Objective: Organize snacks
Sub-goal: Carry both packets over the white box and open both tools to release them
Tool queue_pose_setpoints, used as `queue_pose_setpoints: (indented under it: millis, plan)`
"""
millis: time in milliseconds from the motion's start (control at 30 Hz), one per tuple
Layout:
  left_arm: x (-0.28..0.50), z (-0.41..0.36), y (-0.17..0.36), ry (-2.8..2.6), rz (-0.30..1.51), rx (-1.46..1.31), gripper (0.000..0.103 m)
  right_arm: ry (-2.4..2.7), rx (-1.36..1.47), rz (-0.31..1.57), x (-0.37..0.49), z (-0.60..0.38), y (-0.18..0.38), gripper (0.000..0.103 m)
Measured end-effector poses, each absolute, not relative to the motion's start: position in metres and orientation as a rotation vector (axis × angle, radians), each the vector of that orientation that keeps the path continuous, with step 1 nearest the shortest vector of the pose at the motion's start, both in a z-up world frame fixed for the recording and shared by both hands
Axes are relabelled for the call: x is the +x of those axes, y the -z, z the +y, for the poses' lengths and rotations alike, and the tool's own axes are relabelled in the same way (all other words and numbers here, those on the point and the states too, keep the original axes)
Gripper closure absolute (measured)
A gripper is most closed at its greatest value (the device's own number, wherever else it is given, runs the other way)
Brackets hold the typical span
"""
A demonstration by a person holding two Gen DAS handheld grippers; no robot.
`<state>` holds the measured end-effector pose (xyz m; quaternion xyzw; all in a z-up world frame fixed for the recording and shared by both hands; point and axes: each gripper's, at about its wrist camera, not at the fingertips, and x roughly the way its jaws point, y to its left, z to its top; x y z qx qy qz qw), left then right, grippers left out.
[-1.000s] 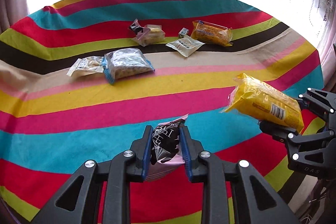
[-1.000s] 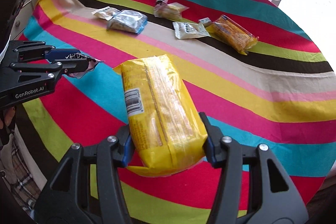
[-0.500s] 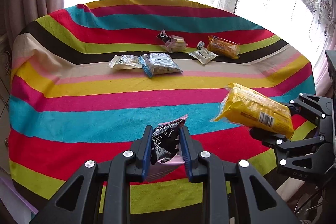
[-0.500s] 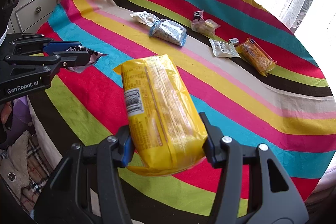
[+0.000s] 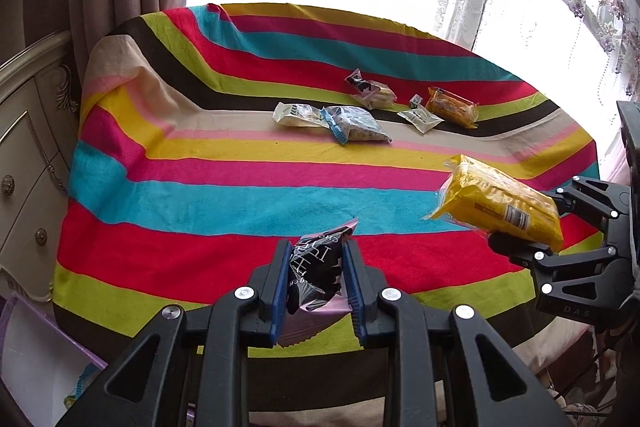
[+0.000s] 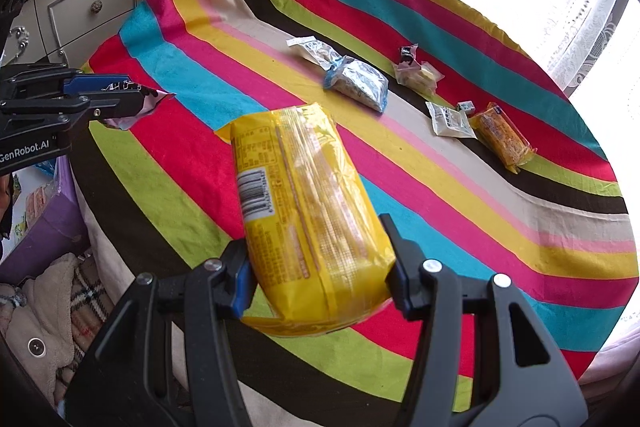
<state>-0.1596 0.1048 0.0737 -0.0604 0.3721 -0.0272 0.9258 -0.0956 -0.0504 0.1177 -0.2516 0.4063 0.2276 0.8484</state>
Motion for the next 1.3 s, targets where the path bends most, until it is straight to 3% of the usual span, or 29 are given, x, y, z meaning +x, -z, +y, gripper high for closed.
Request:
queue_pose_setpoints:
  millis: [567, 1300]
  plan:
    - [-0.234, 0.181, -0.08, -0.078, 0.731, -0.166, 0.076, -0.642, -0.672, 0.785, -0.149, 0.04, -0.128, 0.046]
    - [-0.332, 0.275, -0.047, -0.329, 0.793, -0.281, 0.076, -0.965, -0.89, 0.7, -0.243, 0.167, -0.11, 0.046]
